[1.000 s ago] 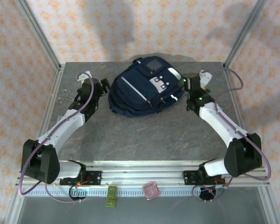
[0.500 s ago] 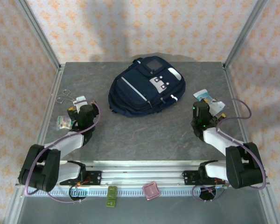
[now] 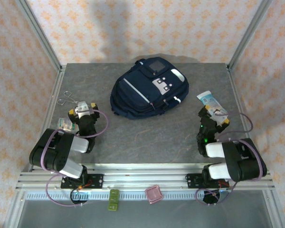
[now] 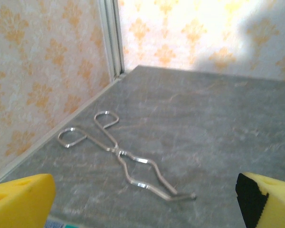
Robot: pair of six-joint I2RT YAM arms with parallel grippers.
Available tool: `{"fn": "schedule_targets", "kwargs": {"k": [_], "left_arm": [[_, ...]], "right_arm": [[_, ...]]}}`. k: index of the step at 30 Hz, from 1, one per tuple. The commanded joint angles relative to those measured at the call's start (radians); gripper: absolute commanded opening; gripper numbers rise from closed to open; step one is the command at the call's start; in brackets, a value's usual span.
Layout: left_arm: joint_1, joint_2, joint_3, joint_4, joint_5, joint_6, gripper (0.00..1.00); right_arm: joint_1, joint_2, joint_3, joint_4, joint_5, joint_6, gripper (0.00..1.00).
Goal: Pack books, pencil case, and school supplies into a backpack
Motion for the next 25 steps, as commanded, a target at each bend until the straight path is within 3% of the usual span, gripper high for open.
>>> {"fn": "schedule_targets", "kwargs": {"k": [1, 3, 4, 5, 6, 7, 9, 12, 14, 16, 25], "left_arm": [[0.024, -0.017, -0.027, 0.110, 0.124, 0.007, 1.00], [0.051, 0.013, -0.082, 0.214, 0.221, 0.003, 1.00], [0.050, 0.081, -0.104, 0.385, 0.226, 0.035, 1.00], [0.047, 0.093, -0.104, 0.390, 0.223, 0.043, 1.00], [0.047, 0.046, -0.076, 0.249, 0.213, 0.020, 1.00], [0.053, 0.018, -0.042, 0.135, 0.199, -0.008, 1.00], [0.065, 0.064, -0.043, 0.235, 0.188, -0.008, 1.00], [0.068, 0.039, -0.026, 0.143, 0.189, -0.023, 1.00], [0.069, 0.059, -0.037, 0.213, 0.189, -0.012, 1.00], [0.071, 0.045, -0.026, 0.154, 0.187, -0.025, 1.00], [0.073, 0.053, -0.034, 0.182, 0.186, -0.020, 1.00]], "right_arm": [[-0.013, 0.042, 0.009, 0.139, -0.204, -0.093, 1.00], [-0.019, 0.119, -0.004, 0.234, -0.282, -0.127, 1.00], [-0.020, 0.171, -0.004, 0.310, -0.259, -0.132, 1.00], [-0.021, 0.174, 0.013, 0.290, -0.227, -0.120, 1.00], [-0.023, 0.138, 0.054, 0.145, -0.213, -0.091, 1.00], [-0.044, 0.139, 0.065, 0.119, -0.246, -0.079, 1.00], [-0.052, 0.146, 0.062, 0.140, -0.248, -0.078, 1.00], [-0.052, 0.144, 0.065, 0.131, -0.252, -0.078, 1.00], [-0.053, 0.144, 0.065, 0.128, -0.252, -0.078, 1.00], [-0.053, 0.138, 0.068, 0.114, -0.258, -0.078, 1.00], [-0.066, 0.140, 0.075, 0.101, -0.289, -0.073, 1.00]]}}
